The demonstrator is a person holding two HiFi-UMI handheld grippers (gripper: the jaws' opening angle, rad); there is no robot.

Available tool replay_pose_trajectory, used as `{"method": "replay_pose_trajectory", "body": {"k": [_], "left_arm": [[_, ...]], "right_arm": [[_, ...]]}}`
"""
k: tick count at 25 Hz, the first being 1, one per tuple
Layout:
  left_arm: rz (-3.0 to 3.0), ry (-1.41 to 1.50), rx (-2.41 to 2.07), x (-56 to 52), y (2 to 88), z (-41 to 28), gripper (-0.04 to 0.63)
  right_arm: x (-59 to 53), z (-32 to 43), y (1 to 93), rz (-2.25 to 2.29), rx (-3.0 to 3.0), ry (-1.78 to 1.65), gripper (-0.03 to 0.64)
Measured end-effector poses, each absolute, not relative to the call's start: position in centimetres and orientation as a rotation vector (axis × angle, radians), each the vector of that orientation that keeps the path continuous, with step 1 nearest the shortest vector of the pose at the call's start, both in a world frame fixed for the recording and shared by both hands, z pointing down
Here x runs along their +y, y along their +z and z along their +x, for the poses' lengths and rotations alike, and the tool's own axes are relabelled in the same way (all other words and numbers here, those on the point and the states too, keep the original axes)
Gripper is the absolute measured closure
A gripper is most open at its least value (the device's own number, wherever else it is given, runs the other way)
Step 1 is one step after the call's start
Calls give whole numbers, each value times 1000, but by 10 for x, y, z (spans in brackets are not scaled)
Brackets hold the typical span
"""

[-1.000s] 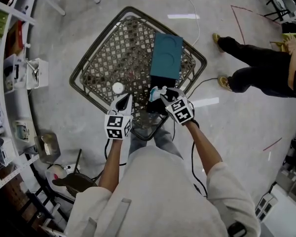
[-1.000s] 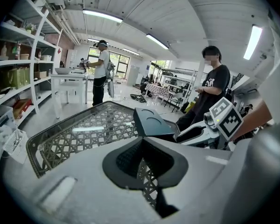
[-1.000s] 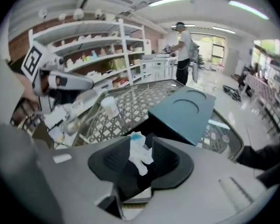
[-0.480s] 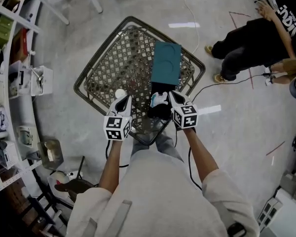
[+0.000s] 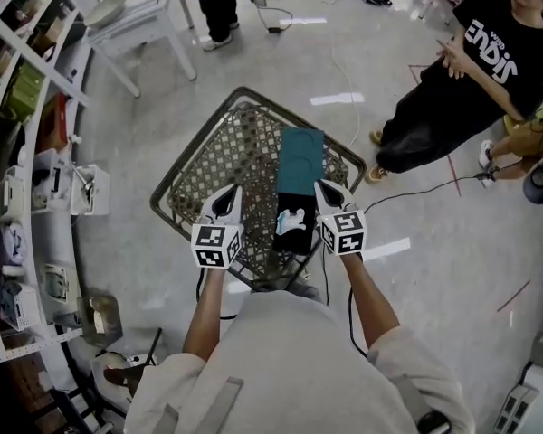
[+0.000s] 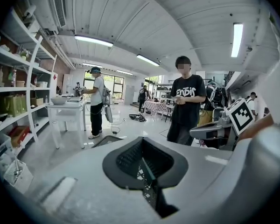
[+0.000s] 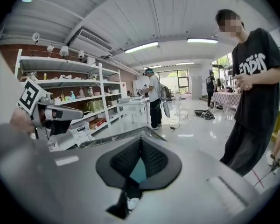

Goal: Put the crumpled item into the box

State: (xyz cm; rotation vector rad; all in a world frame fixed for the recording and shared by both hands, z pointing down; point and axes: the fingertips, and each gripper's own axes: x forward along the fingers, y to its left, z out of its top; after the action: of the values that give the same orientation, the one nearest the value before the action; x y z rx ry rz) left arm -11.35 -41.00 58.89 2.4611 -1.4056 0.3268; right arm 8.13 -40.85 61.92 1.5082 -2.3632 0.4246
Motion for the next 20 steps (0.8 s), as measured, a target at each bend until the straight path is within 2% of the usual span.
{"method": "replay_pose_trajectory", "body": {"k": [11,20], "left_arm": [[2570,233,-1470,-430,515,-105,589],[2596,195,-1517,-435,490,-108,589]], "right_arm": [[-422,104,531,1618,-2415,198,618],[-425,109,509,1664,-2445,155,618]]}}
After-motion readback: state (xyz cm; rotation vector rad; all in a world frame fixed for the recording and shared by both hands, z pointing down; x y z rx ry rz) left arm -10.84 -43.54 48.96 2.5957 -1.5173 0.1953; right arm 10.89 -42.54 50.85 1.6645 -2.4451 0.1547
